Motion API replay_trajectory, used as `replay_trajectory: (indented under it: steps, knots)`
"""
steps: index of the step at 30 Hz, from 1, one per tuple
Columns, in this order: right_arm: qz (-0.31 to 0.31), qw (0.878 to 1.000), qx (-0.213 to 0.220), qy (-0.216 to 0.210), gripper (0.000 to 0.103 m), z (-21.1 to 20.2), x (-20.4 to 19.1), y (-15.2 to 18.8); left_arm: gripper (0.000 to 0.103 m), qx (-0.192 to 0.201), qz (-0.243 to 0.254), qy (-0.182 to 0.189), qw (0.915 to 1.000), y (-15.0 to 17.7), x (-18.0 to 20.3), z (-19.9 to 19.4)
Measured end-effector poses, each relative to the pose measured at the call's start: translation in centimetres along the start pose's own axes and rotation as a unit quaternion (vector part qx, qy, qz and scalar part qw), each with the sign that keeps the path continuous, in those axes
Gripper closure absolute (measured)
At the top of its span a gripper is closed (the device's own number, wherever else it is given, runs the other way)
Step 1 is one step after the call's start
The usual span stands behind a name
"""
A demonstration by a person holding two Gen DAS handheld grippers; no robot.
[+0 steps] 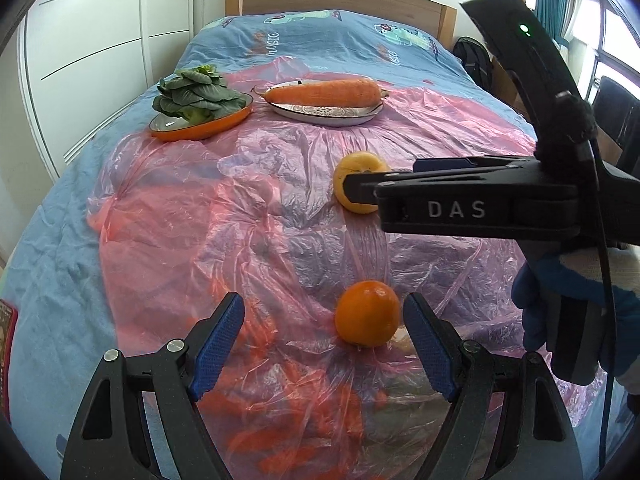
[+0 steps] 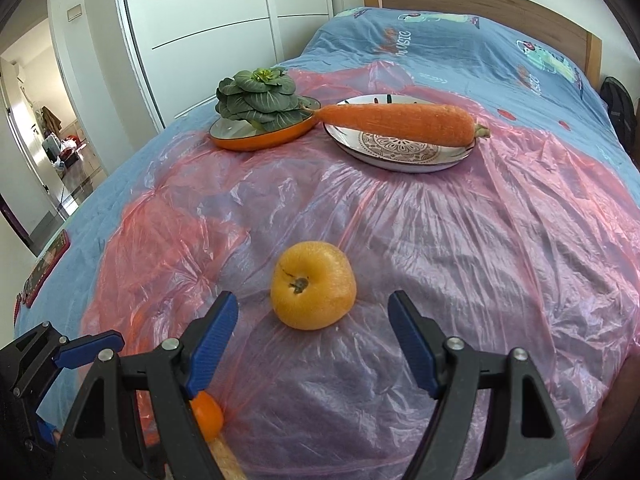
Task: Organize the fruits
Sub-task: 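Grasp the last orange with the left tool while the right tool grasps the yellow apple, then lift and carry the orange and yellow apple in both tools to the green tray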
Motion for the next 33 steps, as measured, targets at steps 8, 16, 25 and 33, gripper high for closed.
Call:
replay_trajectory:
  steps: [8,16,25,33]
  knots:
    - [-0.006,1.0,-0.013,-0.005,0.0,1.9,-0.3,-0.7,0.041,-0.029,0.011,0.005,0.9995,0.2,0.6,2.0]
    - [-0.006,0.999,-0.032,-0.005,0.025,3.2,-0.5,-0.2,0.057,-0.045,0.007,0.018,0.9988,0.7,0.4,2.6]
    - [-0.008,0.999,-0.04,-0.005,0.037,3.3,-0.4,-0.2,0.072,-0.05,0.008,0.023,0.9984,0.7,0.4,2.7]
    - [0.014,0.999,-0.032,-0.01,0.037,1.9,0.0,-0.4,0.072,-0.051,-0.014,0.027,0.9982,0.9,-0.2,1.8]
Point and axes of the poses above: each gripper's, at about its wrist camera, not at the fingertips, and z roughly the way its jaws point, x to its right, y to its underside, the point moved 2 cm from there along z, roughly the way its jaws point, and after that the axes turned 7 degrees about y, right-handed, at the moved point
